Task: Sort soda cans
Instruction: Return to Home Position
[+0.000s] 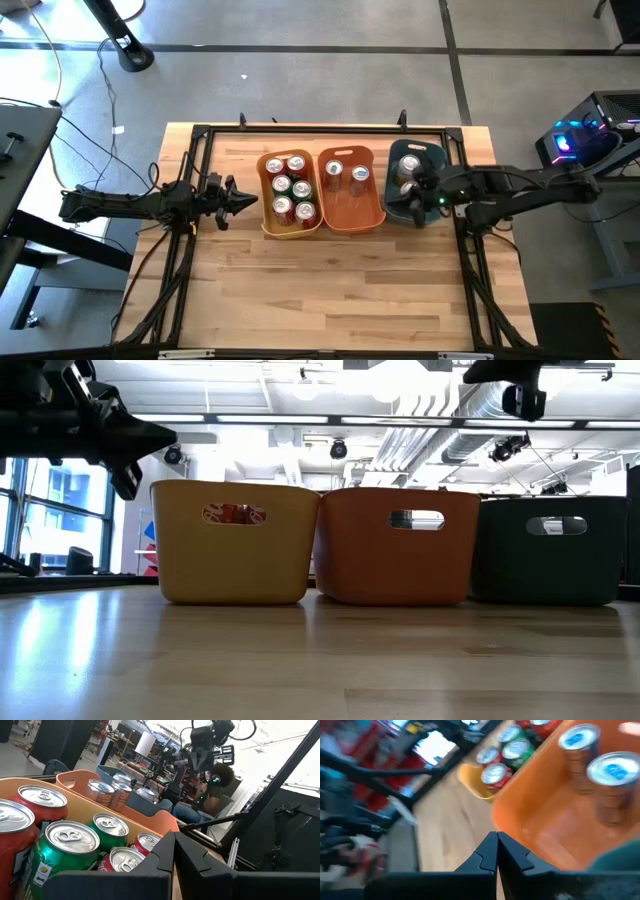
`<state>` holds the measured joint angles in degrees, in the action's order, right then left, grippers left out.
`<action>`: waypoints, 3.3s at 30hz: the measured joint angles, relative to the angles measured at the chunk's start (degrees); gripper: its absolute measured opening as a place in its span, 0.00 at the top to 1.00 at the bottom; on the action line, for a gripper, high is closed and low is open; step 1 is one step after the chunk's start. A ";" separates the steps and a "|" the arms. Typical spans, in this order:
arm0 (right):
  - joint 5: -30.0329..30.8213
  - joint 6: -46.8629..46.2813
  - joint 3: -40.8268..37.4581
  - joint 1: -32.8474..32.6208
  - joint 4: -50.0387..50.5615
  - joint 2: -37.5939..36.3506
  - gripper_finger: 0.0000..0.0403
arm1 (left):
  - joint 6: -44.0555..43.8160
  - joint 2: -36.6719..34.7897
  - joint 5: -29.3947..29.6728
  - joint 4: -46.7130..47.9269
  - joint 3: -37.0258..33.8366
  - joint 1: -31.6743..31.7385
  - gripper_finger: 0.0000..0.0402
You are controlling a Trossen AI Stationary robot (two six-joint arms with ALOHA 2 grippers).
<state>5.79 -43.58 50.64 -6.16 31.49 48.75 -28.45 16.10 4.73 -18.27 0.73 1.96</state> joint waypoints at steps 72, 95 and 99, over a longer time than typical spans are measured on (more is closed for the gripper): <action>2.51 18.13 -50.15 -2.11 -35.36 -48.63 1.00 | 0.11 -15.89 -0.02 3.16 0.02 0.00 1.00; 2.46 18.13 -50.15 -2.11 -33.81 -48.39 1.00 | 0.11 -15.89 -0.02 3.53 0.02 -0.20 1.00; 2.46 18.13 -50.15 -2.11 -33.81 -48.36 1.00 | 0.11 -15.89 0.00 3.99 0.00 -0.20 1.00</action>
<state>8.25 -25.45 0.49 -8.27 -2.33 0.38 -28.34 0.21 4.73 -14.28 0.74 1.76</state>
